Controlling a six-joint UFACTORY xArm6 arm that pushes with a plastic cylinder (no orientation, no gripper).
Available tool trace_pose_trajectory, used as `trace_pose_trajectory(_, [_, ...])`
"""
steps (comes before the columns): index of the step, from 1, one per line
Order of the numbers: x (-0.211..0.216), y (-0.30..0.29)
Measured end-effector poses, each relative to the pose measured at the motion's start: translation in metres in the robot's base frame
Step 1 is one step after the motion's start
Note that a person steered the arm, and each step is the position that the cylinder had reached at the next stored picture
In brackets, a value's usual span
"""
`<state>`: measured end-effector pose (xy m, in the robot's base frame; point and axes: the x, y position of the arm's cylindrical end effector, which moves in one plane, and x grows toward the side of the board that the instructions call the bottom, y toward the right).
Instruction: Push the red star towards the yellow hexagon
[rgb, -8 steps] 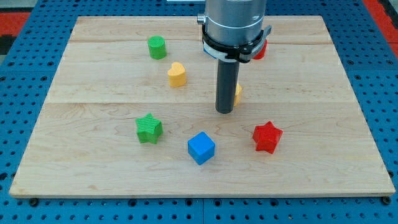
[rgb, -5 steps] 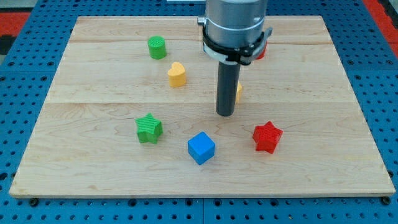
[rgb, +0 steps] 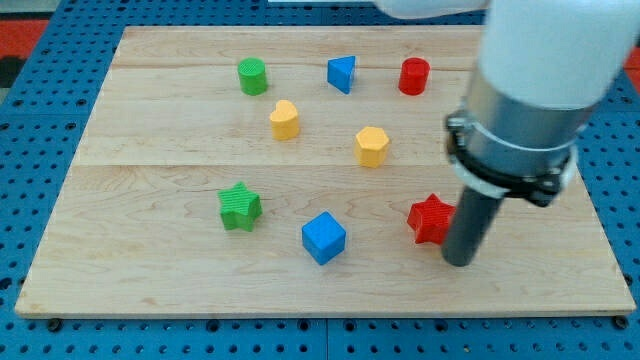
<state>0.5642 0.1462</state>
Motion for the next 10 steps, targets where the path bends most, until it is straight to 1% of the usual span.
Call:
trace_pose_trajectory(1, [-0.003,0.007])
trace_pose_trajectory(3, [-0.003,-0.052])
trace_pose_trajectory(4, [-0.007,-0.06])
trace_pose_trajectory(7, [-0.038,-0.048])
trace_pose_trajectory(9, [-0.034,-0.045])
trace_pose_trajectory(10, [-0.029,-0.011])
